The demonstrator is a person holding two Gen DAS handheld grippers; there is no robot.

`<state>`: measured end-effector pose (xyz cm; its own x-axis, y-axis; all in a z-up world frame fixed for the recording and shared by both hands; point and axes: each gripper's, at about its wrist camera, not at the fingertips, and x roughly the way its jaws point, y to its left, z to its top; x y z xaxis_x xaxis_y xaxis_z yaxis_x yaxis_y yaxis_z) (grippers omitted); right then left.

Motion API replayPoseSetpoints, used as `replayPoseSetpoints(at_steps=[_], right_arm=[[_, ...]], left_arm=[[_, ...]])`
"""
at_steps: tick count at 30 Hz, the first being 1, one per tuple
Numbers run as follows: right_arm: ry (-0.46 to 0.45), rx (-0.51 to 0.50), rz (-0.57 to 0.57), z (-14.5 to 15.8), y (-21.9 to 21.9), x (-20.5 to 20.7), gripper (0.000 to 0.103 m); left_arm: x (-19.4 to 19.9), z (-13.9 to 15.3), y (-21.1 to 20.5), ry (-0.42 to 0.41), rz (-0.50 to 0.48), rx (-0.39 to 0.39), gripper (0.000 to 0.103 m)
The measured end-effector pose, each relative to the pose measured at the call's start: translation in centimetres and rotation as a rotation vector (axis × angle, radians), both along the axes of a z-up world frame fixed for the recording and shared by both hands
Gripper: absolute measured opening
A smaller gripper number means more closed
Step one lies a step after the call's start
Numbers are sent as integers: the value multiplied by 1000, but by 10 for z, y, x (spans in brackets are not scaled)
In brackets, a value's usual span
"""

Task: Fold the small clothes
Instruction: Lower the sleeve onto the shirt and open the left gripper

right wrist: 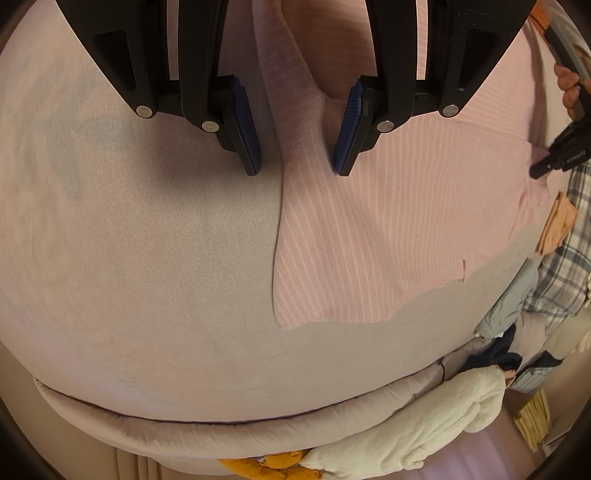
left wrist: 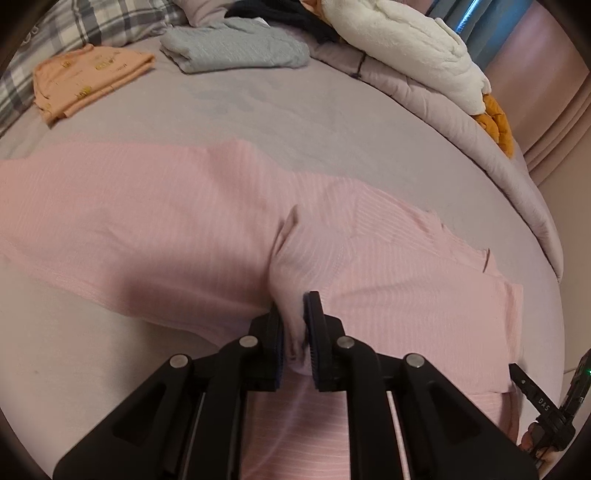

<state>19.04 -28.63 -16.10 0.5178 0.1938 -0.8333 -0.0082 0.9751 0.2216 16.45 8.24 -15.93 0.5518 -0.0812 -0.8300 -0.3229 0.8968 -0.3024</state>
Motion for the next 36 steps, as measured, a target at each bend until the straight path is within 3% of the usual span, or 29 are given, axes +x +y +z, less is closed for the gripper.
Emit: replayPoseSetpoints(at_steps=[15, 21, 26, 33, 36], right_arm=[[-2, -13, 2, 0, 1, 0, 42], [-6, -25, 4, 0, 3, -1, 42], [-14, -44, 7, -1, 4, -3, 42], [-14, -84, -1, -1, 9, -4, 42], [-10, -106, -15, -1, 12, -3, 42]], left_arm=[[-1, -12, 12, 25, 6, -21, 14], [-2, -16, 18, 24, 1, -60, 14], [0, -18, 28, 39, -3, -138, 14], [-1, -14, 11, 13, -145, 11, 15], [-2, -13, 11, 6, -178, 31, 15]])
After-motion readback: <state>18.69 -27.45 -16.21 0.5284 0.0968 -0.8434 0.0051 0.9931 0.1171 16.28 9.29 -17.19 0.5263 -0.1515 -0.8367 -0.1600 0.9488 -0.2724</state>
